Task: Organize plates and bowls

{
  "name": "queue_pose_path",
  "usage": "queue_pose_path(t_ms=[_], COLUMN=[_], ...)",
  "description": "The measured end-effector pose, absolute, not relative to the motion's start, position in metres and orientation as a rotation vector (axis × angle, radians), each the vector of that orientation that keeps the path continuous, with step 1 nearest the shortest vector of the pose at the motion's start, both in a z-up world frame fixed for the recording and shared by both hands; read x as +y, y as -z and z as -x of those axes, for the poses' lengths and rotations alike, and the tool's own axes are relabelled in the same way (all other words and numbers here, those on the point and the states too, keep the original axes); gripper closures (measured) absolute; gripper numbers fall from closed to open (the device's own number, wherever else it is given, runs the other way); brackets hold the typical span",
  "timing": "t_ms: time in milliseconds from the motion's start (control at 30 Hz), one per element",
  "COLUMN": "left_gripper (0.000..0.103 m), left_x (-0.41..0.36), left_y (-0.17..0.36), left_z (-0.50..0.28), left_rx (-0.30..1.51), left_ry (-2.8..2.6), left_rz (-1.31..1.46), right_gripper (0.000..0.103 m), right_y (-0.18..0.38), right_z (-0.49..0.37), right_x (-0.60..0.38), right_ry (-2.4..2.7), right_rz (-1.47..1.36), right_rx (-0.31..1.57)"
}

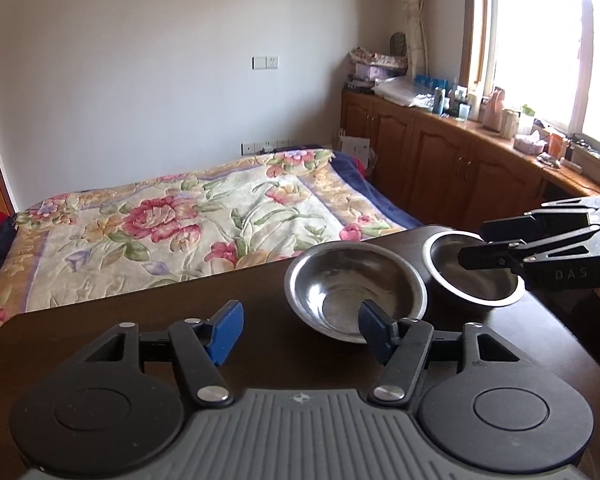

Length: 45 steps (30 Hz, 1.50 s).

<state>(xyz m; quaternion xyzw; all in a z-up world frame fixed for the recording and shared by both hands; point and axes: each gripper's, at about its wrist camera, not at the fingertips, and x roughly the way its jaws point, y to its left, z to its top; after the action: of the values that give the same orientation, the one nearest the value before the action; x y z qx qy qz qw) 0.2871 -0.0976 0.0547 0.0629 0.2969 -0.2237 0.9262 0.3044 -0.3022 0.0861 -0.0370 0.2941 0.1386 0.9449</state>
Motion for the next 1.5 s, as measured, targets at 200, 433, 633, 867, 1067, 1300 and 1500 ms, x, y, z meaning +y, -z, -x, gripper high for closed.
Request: queue_pose_path(t_ms=[200,433,633,867,1067,1300,1500], left_gripper=[0.023,0.030,0.037,0.038,0.040,0.048,0.050], left_x=[-0.101,-0.108,-0.112,-0.111,-0.112,-0.112,-0.107], left_y=[-0.041,-0.028,-0.019,-0.016,-0.013,-0.013,-0.008], left_z=[-0.316,-0.334,-0.337,-0.337,-0.338,-0.338,-0.339], left_rx=[0.663,0.706,0.736,0.741,0.753,0.757,0.768], left_ry=[0.457,0.466,0.493,0.495,0.491,0.477,0.466], left_rz=[-0.109,-0.099,-0.091,-0.081,-0.078,-0.093,-0.088], right_gripper=[0.058,0.059,0.059,0.059,0.063,0.070,0.078], right_y=[-0.077,-0.071,-0.063,-0.057,-0.053,-0.050,-0.046], right_z=[-0.334,-0.352,-0.360,-0.364,-0.363,-0.359,-0.358], right_x=[-0.293,-0.285,-0.278,-0.270,-0.263,-0.256,-0.255], right_ry=[-0.289,-0.284,-0.285,-0.280,-0.290,-0.315,-0.341], right_rz=[0.096,0.133,0.150,0.178,0.182,0.178,0.154], right_rx=[0.639,0.692,0.739,0.776,0.794,0.808,0.827])
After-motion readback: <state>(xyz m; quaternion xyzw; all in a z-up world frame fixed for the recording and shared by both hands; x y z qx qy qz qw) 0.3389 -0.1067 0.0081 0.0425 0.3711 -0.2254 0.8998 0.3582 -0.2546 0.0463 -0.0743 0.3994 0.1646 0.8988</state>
